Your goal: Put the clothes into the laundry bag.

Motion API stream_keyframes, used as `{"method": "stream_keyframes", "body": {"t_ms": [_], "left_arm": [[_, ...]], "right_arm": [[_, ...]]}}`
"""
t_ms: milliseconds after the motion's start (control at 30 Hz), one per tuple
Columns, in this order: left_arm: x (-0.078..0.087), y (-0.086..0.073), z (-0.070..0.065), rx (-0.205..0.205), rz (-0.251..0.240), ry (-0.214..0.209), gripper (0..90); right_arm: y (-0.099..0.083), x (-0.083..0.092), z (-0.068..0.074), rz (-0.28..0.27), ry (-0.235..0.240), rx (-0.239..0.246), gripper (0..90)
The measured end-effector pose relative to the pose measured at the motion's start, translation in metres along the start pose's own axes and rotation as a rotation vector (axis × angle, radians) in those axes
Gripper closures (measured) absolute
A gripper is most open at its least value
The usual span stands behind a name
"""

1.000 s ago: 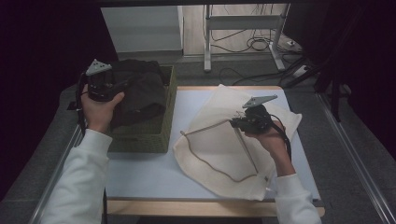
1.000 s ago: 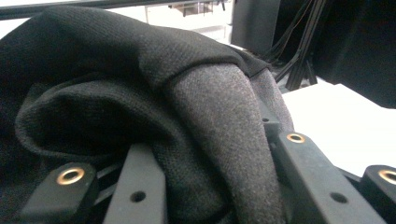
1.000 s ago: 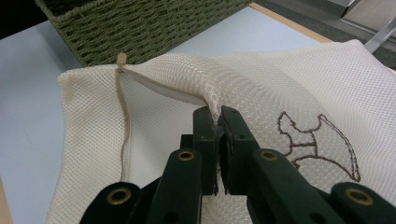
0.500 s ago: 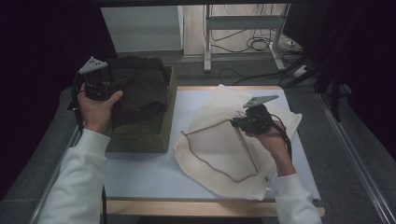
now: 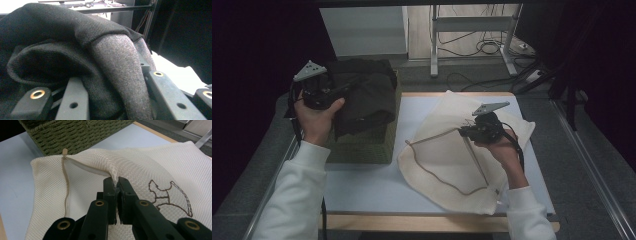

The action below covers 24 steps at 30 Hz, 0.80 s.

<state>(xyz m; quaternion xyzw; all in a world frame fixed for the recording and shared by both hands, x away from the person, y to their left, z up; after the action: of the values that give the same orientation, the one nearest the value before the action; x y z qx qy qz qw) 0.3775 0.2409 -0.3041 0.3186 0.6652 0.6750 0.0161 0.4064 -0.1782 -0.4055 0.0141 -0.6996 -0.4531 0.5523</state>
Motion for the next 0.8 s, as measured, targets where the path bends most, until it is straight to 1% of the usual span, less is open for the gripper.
{"method": "stream_keyframes", "body": {"t_ms": [300, 567, 800], "left_arm": [[0.005, 0.002, -0.008, -0.005, -0.018, -0.032, 67.1], [0.015, 0.004, -0.009, 0.005, -0.055, -0.040, 67.1], [0.028, 0.010, -0.012, -0.002, -0.096, -0.037, 67.0]], "right_arm": [[0.000, 0.000, 0.000, 0.000, -0.002, 0.002, 85.4], [0.000, -0.001, 0.000, 0.002, 0.000, 0.002, 85.4], [0.000, 0.000, 0.000, 0.000, -0.001, 0.000, 85.3]]}}
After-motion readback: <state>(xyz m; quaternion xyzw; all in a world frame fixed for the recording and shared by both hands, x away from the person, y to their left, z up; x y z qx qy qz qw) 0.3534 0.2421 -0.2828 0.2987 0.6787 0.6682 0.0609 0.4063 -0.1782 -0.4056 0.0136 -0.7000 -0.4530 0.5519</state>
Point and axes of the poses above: each handheld gripper's, and its own axes: x roughly backward along the jaws, y roughly out of its top, z roughly to its left, the point moved 2 cm from there along -x, roughly forward along the jaws, and after that the axes turned 9 degrees about z, right-handed, at the moved point
